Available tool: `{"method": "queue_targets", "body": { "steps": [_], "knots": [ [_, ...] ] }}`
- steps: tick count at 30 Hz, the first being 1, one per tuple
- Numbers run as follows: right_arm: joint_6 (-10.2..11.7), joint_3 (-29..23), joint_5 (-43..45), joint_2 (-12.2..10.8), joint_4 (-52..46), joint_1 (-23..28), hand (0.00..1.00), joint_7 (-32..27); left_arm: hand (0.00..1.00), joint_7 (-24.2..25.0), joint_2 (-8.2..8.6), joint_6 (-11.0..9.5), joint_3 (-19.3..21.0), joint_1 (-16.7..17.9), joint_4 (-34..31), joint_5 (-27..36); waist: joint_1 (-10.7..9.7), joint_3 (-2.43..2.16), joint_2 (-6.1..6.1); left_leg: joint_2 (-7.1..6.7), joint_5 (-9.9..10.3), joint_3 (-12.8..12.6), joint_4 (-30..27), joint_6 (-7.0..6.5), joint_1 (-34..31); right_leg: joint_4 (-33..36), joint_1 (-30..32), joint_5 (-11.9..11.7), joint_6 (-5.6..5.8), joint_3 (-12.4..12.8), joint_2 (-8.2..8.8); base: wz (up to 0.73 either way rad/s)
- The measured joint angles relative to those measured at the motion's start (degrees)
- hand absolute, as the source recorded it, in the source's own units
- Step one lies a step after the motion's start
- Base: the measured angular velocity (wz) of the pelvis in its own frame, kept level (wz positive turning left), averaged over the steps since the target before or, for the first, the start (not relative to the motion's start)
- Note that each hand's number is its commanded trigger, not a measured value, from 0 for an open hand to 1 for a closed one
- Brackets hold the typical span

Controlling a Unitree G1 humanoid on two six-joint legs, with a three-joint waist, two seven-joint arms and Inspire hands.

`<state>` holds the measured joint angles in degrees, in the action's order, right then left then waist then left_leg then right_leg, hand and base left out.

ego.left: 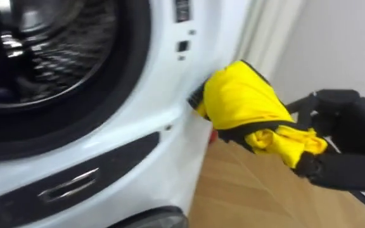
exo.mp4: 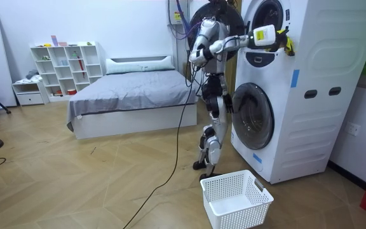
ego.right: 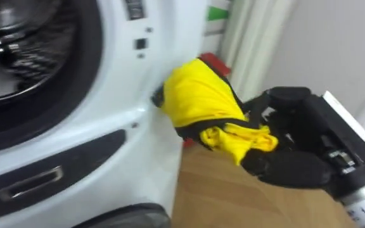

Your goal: Pick clothes from washing machine

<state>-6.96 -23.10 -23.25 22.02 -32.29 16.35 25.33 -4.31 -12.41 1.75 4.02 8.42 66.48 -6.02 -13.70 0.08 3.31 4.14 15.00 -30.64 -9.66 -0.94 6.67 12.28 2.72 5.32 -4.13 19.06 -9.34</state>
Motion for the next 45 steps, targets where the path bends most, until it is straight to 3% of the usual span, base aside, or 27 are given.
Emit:
{"method": "queue_targets", "body": {
  "steps": [5,10,12,14,17,19,26,29,35,40,45],
  "knots": [
    [-0.08,-0.64,0.38,-0.59,5.58,1.81,1.0,-0.71,0.0,0.43,-0.55,1.03,-1.98,-1.84,1.64,0.97,-1.62,0.2,-0.38,0.33,0.46,-2.06,-0.23,0.37,-0.43,0.51,1.26,-0.18,-0.06,1.37,-0.71,-0.26],
    [-0.44,2.32,3.41,-2.27,13.25,3.12,1.0,-4.36,0.0,0.58,-1.17,2.69,-9.03,-4.59,2.07,3.17,-1.79,0.63,-1.54,0.4,0.64,-2.09,-1.11,0.34,-2.38,0.86,3.03,-0.17,-0.05,1.32,-0.63,0.0],
    [-0.41,3.9,5.04,-2.54,17.85,2.33,1.0,-4.74,0.0,0.45,-0.7,2.69,-9.86,-5.52,2.66,3.29,-1.42,0.48,-2.18,0.25,0.64,-2.18,-1.38,0.33,-2.9,0.66,3.37,-0.23,0.03,1.35,-0.62,0.03],
    [0.18,4.95,7.25,-3.71,25.34,0.98,1.0,-5.85,0.0,0.19,0.21,2.44,-11.71,-5.81,2.44,4.19,-1.35,0.07,-3.61,0.23,0.8,-1.81,-1.84,0.17,-3.94,0.41,4.09,-0.27,0.04,1.02,-0.46,0.06],
    [0.05,6.06,8.38,-5.03,34.91,-0.28,1.0,-8.68,0.0,0.18,0.9,1.85,-13.41,-6.12,2.33,4.31,-1.0,0.09,-5.04,0.19,0.79,-1.6,-1.88,0.17,-4.0,0.29,4.3,-0.25,0.06,0.85,-0.37,0.01],
    [0.14,6.48,8.43,-6.2,41.08,-0.3,1.0,-11.59,0.0,0.18,1.27,1.03,-13.5,-5.84,2.11,5.45,-0.46,0.05,-6.99,0.18,0.77,-1.5,-1.77,0.17,-4.12,-0.13,4.25,-0.23,0.05,0.67,-0.26,0.02],
    [2.07,9.15,8.76,-6.41,62.66,-4.01,1.0,-19.78,0.0,0.31,1.98,-0.95,-14.5,-5.18,2.09,6.64,0.2,-0.22,-10.22,0.08,0.61,0.4,-1.72,-0.02,-4.84,-0.56,4.51,-0.1,0.0,-1.17,0.38,0.11],
    [4.62,9.13,7.52,-6.61,69.51,-5.99,1.0,-23.43,0.0,0.32,1.96,-2.48,-14.24,-3.36,1.58,6.84,0.39,-0.37,-11.83,-0.08,0.36,1.13,-1.77,-0.28,-6.01,-0.34,5.61,0.02,0.09,-2.24,0.86,0.13],
    [7.81,8.73,4.59,-6.62,79.82,-10.2,1.0,-28.43,0.0,0.32,2.08,-4.43,-14.28,-2.35,1.74,11.15,0.45,-0.31,-12.96,-1.29,-0.14,4.04,-1.97,-0.67,-7.37,1.52,6.97,1.26,0.16,-4.54,1.73,0.22],
    [10.98,5.9,-0.3,-6.72,85.75,-14.5,1.0,-33.68,0.0,0.07,2.95,-4.74,-14.31,-2.45,1.63,12.27,0.15,-0.32,-14.61,-3.18,-1.05,5.84,-1.63,-1.78,-9.78,6.97,11.55,4.44,0.75,-6.67,3.56,0.24],
    [11.6,5.41,-1.5,-6.58,87.73,-15.46,1.0,-36.48,0.0,-0.08,2.95,-5.13,-14.29,-2.34,1.41,12.12,0.22,-0.34,-14.96,-3.97,-1.64,5.96,-1.41,-2.26,-11.99,8.89,14.62,5.1,1.1,-6.73,4.21,0.04]
  ]
}}
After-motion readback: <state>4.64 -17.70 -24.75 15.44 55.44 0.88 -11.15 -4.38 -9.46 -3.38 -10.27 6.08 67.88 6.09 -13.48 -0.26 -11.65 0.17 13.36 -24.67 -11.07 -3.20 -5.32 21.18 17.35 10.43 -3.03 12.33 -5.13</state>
